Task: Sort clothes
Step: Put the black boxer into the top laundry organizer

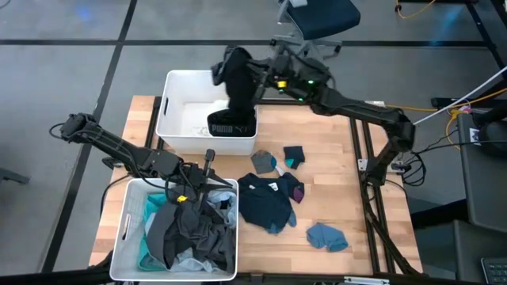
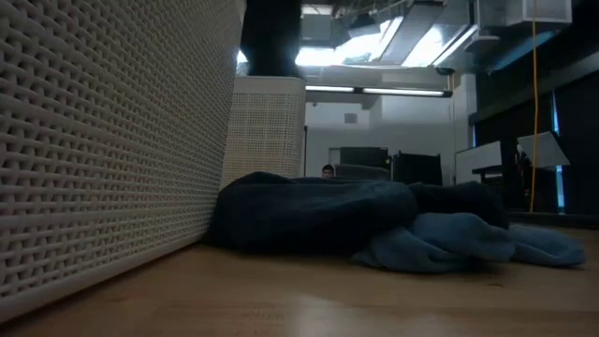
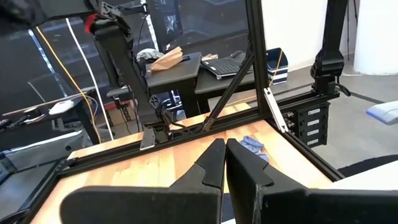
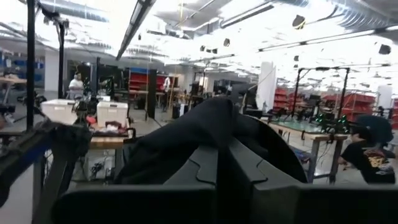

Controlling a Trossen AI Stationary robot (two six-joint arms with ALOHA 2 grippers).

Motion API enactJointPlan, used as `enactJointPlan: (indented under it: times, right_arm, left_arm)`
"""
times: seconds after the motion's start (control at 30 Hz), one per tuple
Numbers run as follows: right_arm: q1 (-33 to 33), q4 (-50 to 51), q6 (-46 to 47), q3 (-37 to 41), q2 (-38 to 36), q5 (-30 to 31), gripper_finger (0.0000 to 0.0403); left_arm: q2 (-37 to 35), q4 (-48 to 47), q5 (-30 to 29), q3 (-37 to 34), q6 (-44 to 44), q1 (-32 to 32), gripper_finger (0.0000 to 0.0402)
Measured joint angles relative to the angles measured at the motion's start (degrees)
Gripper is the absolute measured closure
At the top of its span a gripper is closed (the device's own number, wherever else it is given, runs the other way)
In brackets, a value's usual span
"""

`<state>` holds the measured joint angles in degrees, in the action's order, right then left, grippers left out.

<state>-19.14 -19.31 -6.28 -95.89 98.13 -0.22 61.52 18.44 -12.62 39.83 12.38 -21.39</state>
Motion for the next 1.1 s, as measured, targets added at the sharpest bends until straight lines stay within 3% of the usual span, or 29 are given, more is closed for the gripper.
enactJointPlan:
  times: [0.27,0.6,0.7,0.93,1.1]
  right_arm:
    - [0.0,2.8,-0.2,-1.7,8.6,-0.9,0.0387]
    - [0.0,18.7,2.0,-1.7,13.0,-0.8,0.0378]
    - [0.0,21.9,4.4,-1.7,13.2,-1.2,0.0343]
    - [0.0,25.7,3.5,-1.7,12.7,-4.3,0.0217]
    - [0.1,29.4,-0.6,-1.7,9.6,-1.2,0.0162]
  left_arm:
    - [0.0,-0.5,0.0,0.0,-0.4,0.0,0.0396]
    - [0.0,-1.3,0.0,0.0,-0.2,0.0,0.0396]
    - [0.0,-1.4,0.0,0.0,-0.2,0.0,0.0396]
    - [0.0,-1.3,0.0,0.0,-0.2,0.0,0.0396]
    - [0.0,-1.4,0.0,0.0,-0.2,0.0,0.0396]
